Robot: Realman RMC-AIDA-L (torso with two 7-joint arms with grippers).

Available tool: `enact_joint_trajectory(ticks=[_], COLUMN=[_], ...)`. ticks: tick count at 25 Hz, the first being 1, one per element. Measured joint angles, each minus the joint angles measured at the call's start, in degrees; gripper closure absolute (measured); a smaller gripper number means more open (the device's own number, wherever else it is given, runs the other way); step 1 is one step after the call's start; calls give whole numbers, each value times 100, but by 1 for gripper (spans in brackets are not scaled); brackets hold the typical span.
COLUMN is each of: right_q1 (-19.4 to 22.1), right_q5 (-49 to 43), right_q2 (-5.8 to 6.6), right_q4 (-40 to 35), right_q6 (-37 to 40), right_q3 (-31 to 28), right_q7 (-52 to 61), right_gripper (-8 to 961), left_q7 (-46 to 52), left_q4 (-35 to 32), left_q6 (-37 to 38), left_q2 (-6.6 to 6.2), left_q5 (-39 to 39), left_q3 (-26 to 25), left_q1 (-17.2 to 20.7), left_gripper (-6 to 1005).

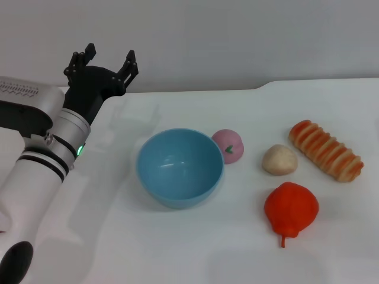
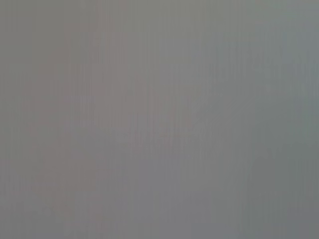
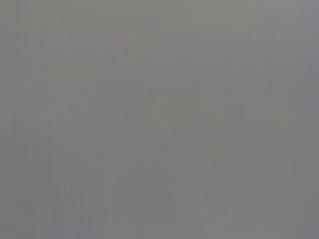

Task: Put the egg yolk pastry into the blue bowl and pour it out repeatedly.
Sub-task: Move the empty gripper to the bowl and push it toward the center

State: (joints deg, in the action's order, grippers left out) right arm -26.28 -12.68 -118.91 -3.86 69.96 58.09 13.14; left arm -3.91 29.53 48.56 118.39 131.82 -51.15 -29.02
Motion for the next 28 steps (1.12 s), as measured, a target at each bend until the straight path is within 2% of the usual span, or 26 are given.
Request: enact_joint_trajectory(ticks=[16,19,24,28], right_q1=[-9,-3,7,8], right_q5=[-7,-7,-7,-7], right_q2=[0,-1,-1,-1], right_q4=[-15,-18,-19,-18], right_q6=[8,45,34,18], right_q3=[-126,-156,-158,-184], right_q7=[4,4,4,4], right_gripper=[445,444,444,445], left_q7=[25,96,141,112], left_q4=[21,268,1241,2292], left_q6=[13,-204,-1430,-2935], left_q2=[-18,-65,-259,-358], left_q5=[0,-15,431,1225], left_q3=[-40,-152,-858,-1580], left_q1=[7,53,308,609], left_gripper=[185,185,186,186])
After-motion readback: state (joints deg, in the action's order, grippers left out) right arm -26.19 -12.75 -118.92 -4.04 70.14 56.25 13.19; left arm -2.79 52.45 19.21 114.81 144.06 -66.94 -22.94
